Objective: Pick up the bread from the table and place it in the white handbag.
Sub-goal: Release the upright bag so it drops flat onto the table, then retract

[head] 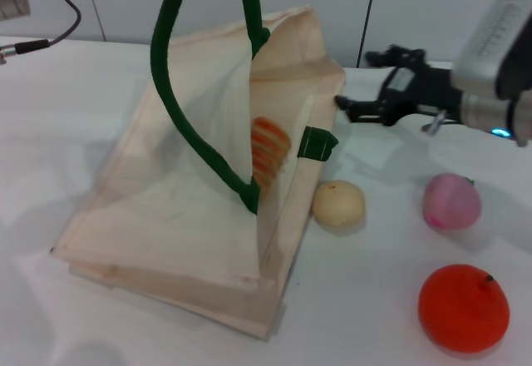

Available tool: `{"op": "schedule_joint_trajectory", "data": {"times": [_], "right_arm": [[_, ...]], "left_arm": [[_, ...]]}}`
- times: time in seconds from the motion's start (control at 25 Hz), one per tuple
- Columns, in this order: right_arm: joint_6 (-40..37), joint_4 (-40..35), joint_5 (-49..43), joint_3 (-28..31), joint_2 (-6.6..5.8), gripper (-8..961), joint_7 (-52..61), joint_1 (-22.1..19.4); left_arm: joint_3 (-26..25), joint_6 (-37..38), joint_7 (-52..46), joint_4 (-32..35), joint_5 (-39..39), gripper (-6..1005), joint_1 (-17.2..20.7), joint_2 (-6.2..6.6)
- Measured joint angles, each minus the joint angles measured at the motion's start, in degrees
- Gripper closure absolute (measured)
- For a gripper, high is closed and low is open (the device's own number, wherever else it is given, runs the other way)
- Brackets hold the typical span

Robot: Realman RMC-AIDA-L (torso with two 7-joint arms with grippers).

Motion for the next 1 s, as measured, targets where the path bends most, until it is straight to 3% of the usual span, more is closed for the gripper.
{"op": "schedule_joint_trajectory", "data": {"times": [0.32,0.6,0.68,0.84,1.0], "right_arm": [[0.9,0.2,0.5,10.3,0.39,60,-3.4,-2.9],[2.8,3.7,6.3,24.7,1.15,60,-8.3,-3.6],[6.5,8.1,15.4,26.7,1.16,60,-14.7,-3.6],[9.8,11.6,24.0,27.1,1.16,60,-19.3,-3.6],[10.7,13.8,27.7,27.1,1.14,60,-21.1,-3.5]], "left_arm": [[0.0,-2.6,-0.3,0.0,-0.1,848,0.3,-0.23],[-0.1,-3.7,-0.1,0.0,-0.2,848,0.3,-0.95],[-0.1,-4.0,-0.1,0.0,-0.2,848,0.2,-1.04],[-0.1,-4.8,0.6,0.0,-0.2,847,0.2,-1.38],[-0.1,-6.8,1.3,0.0,-0.2,847,-0.1,-2.09]]}}
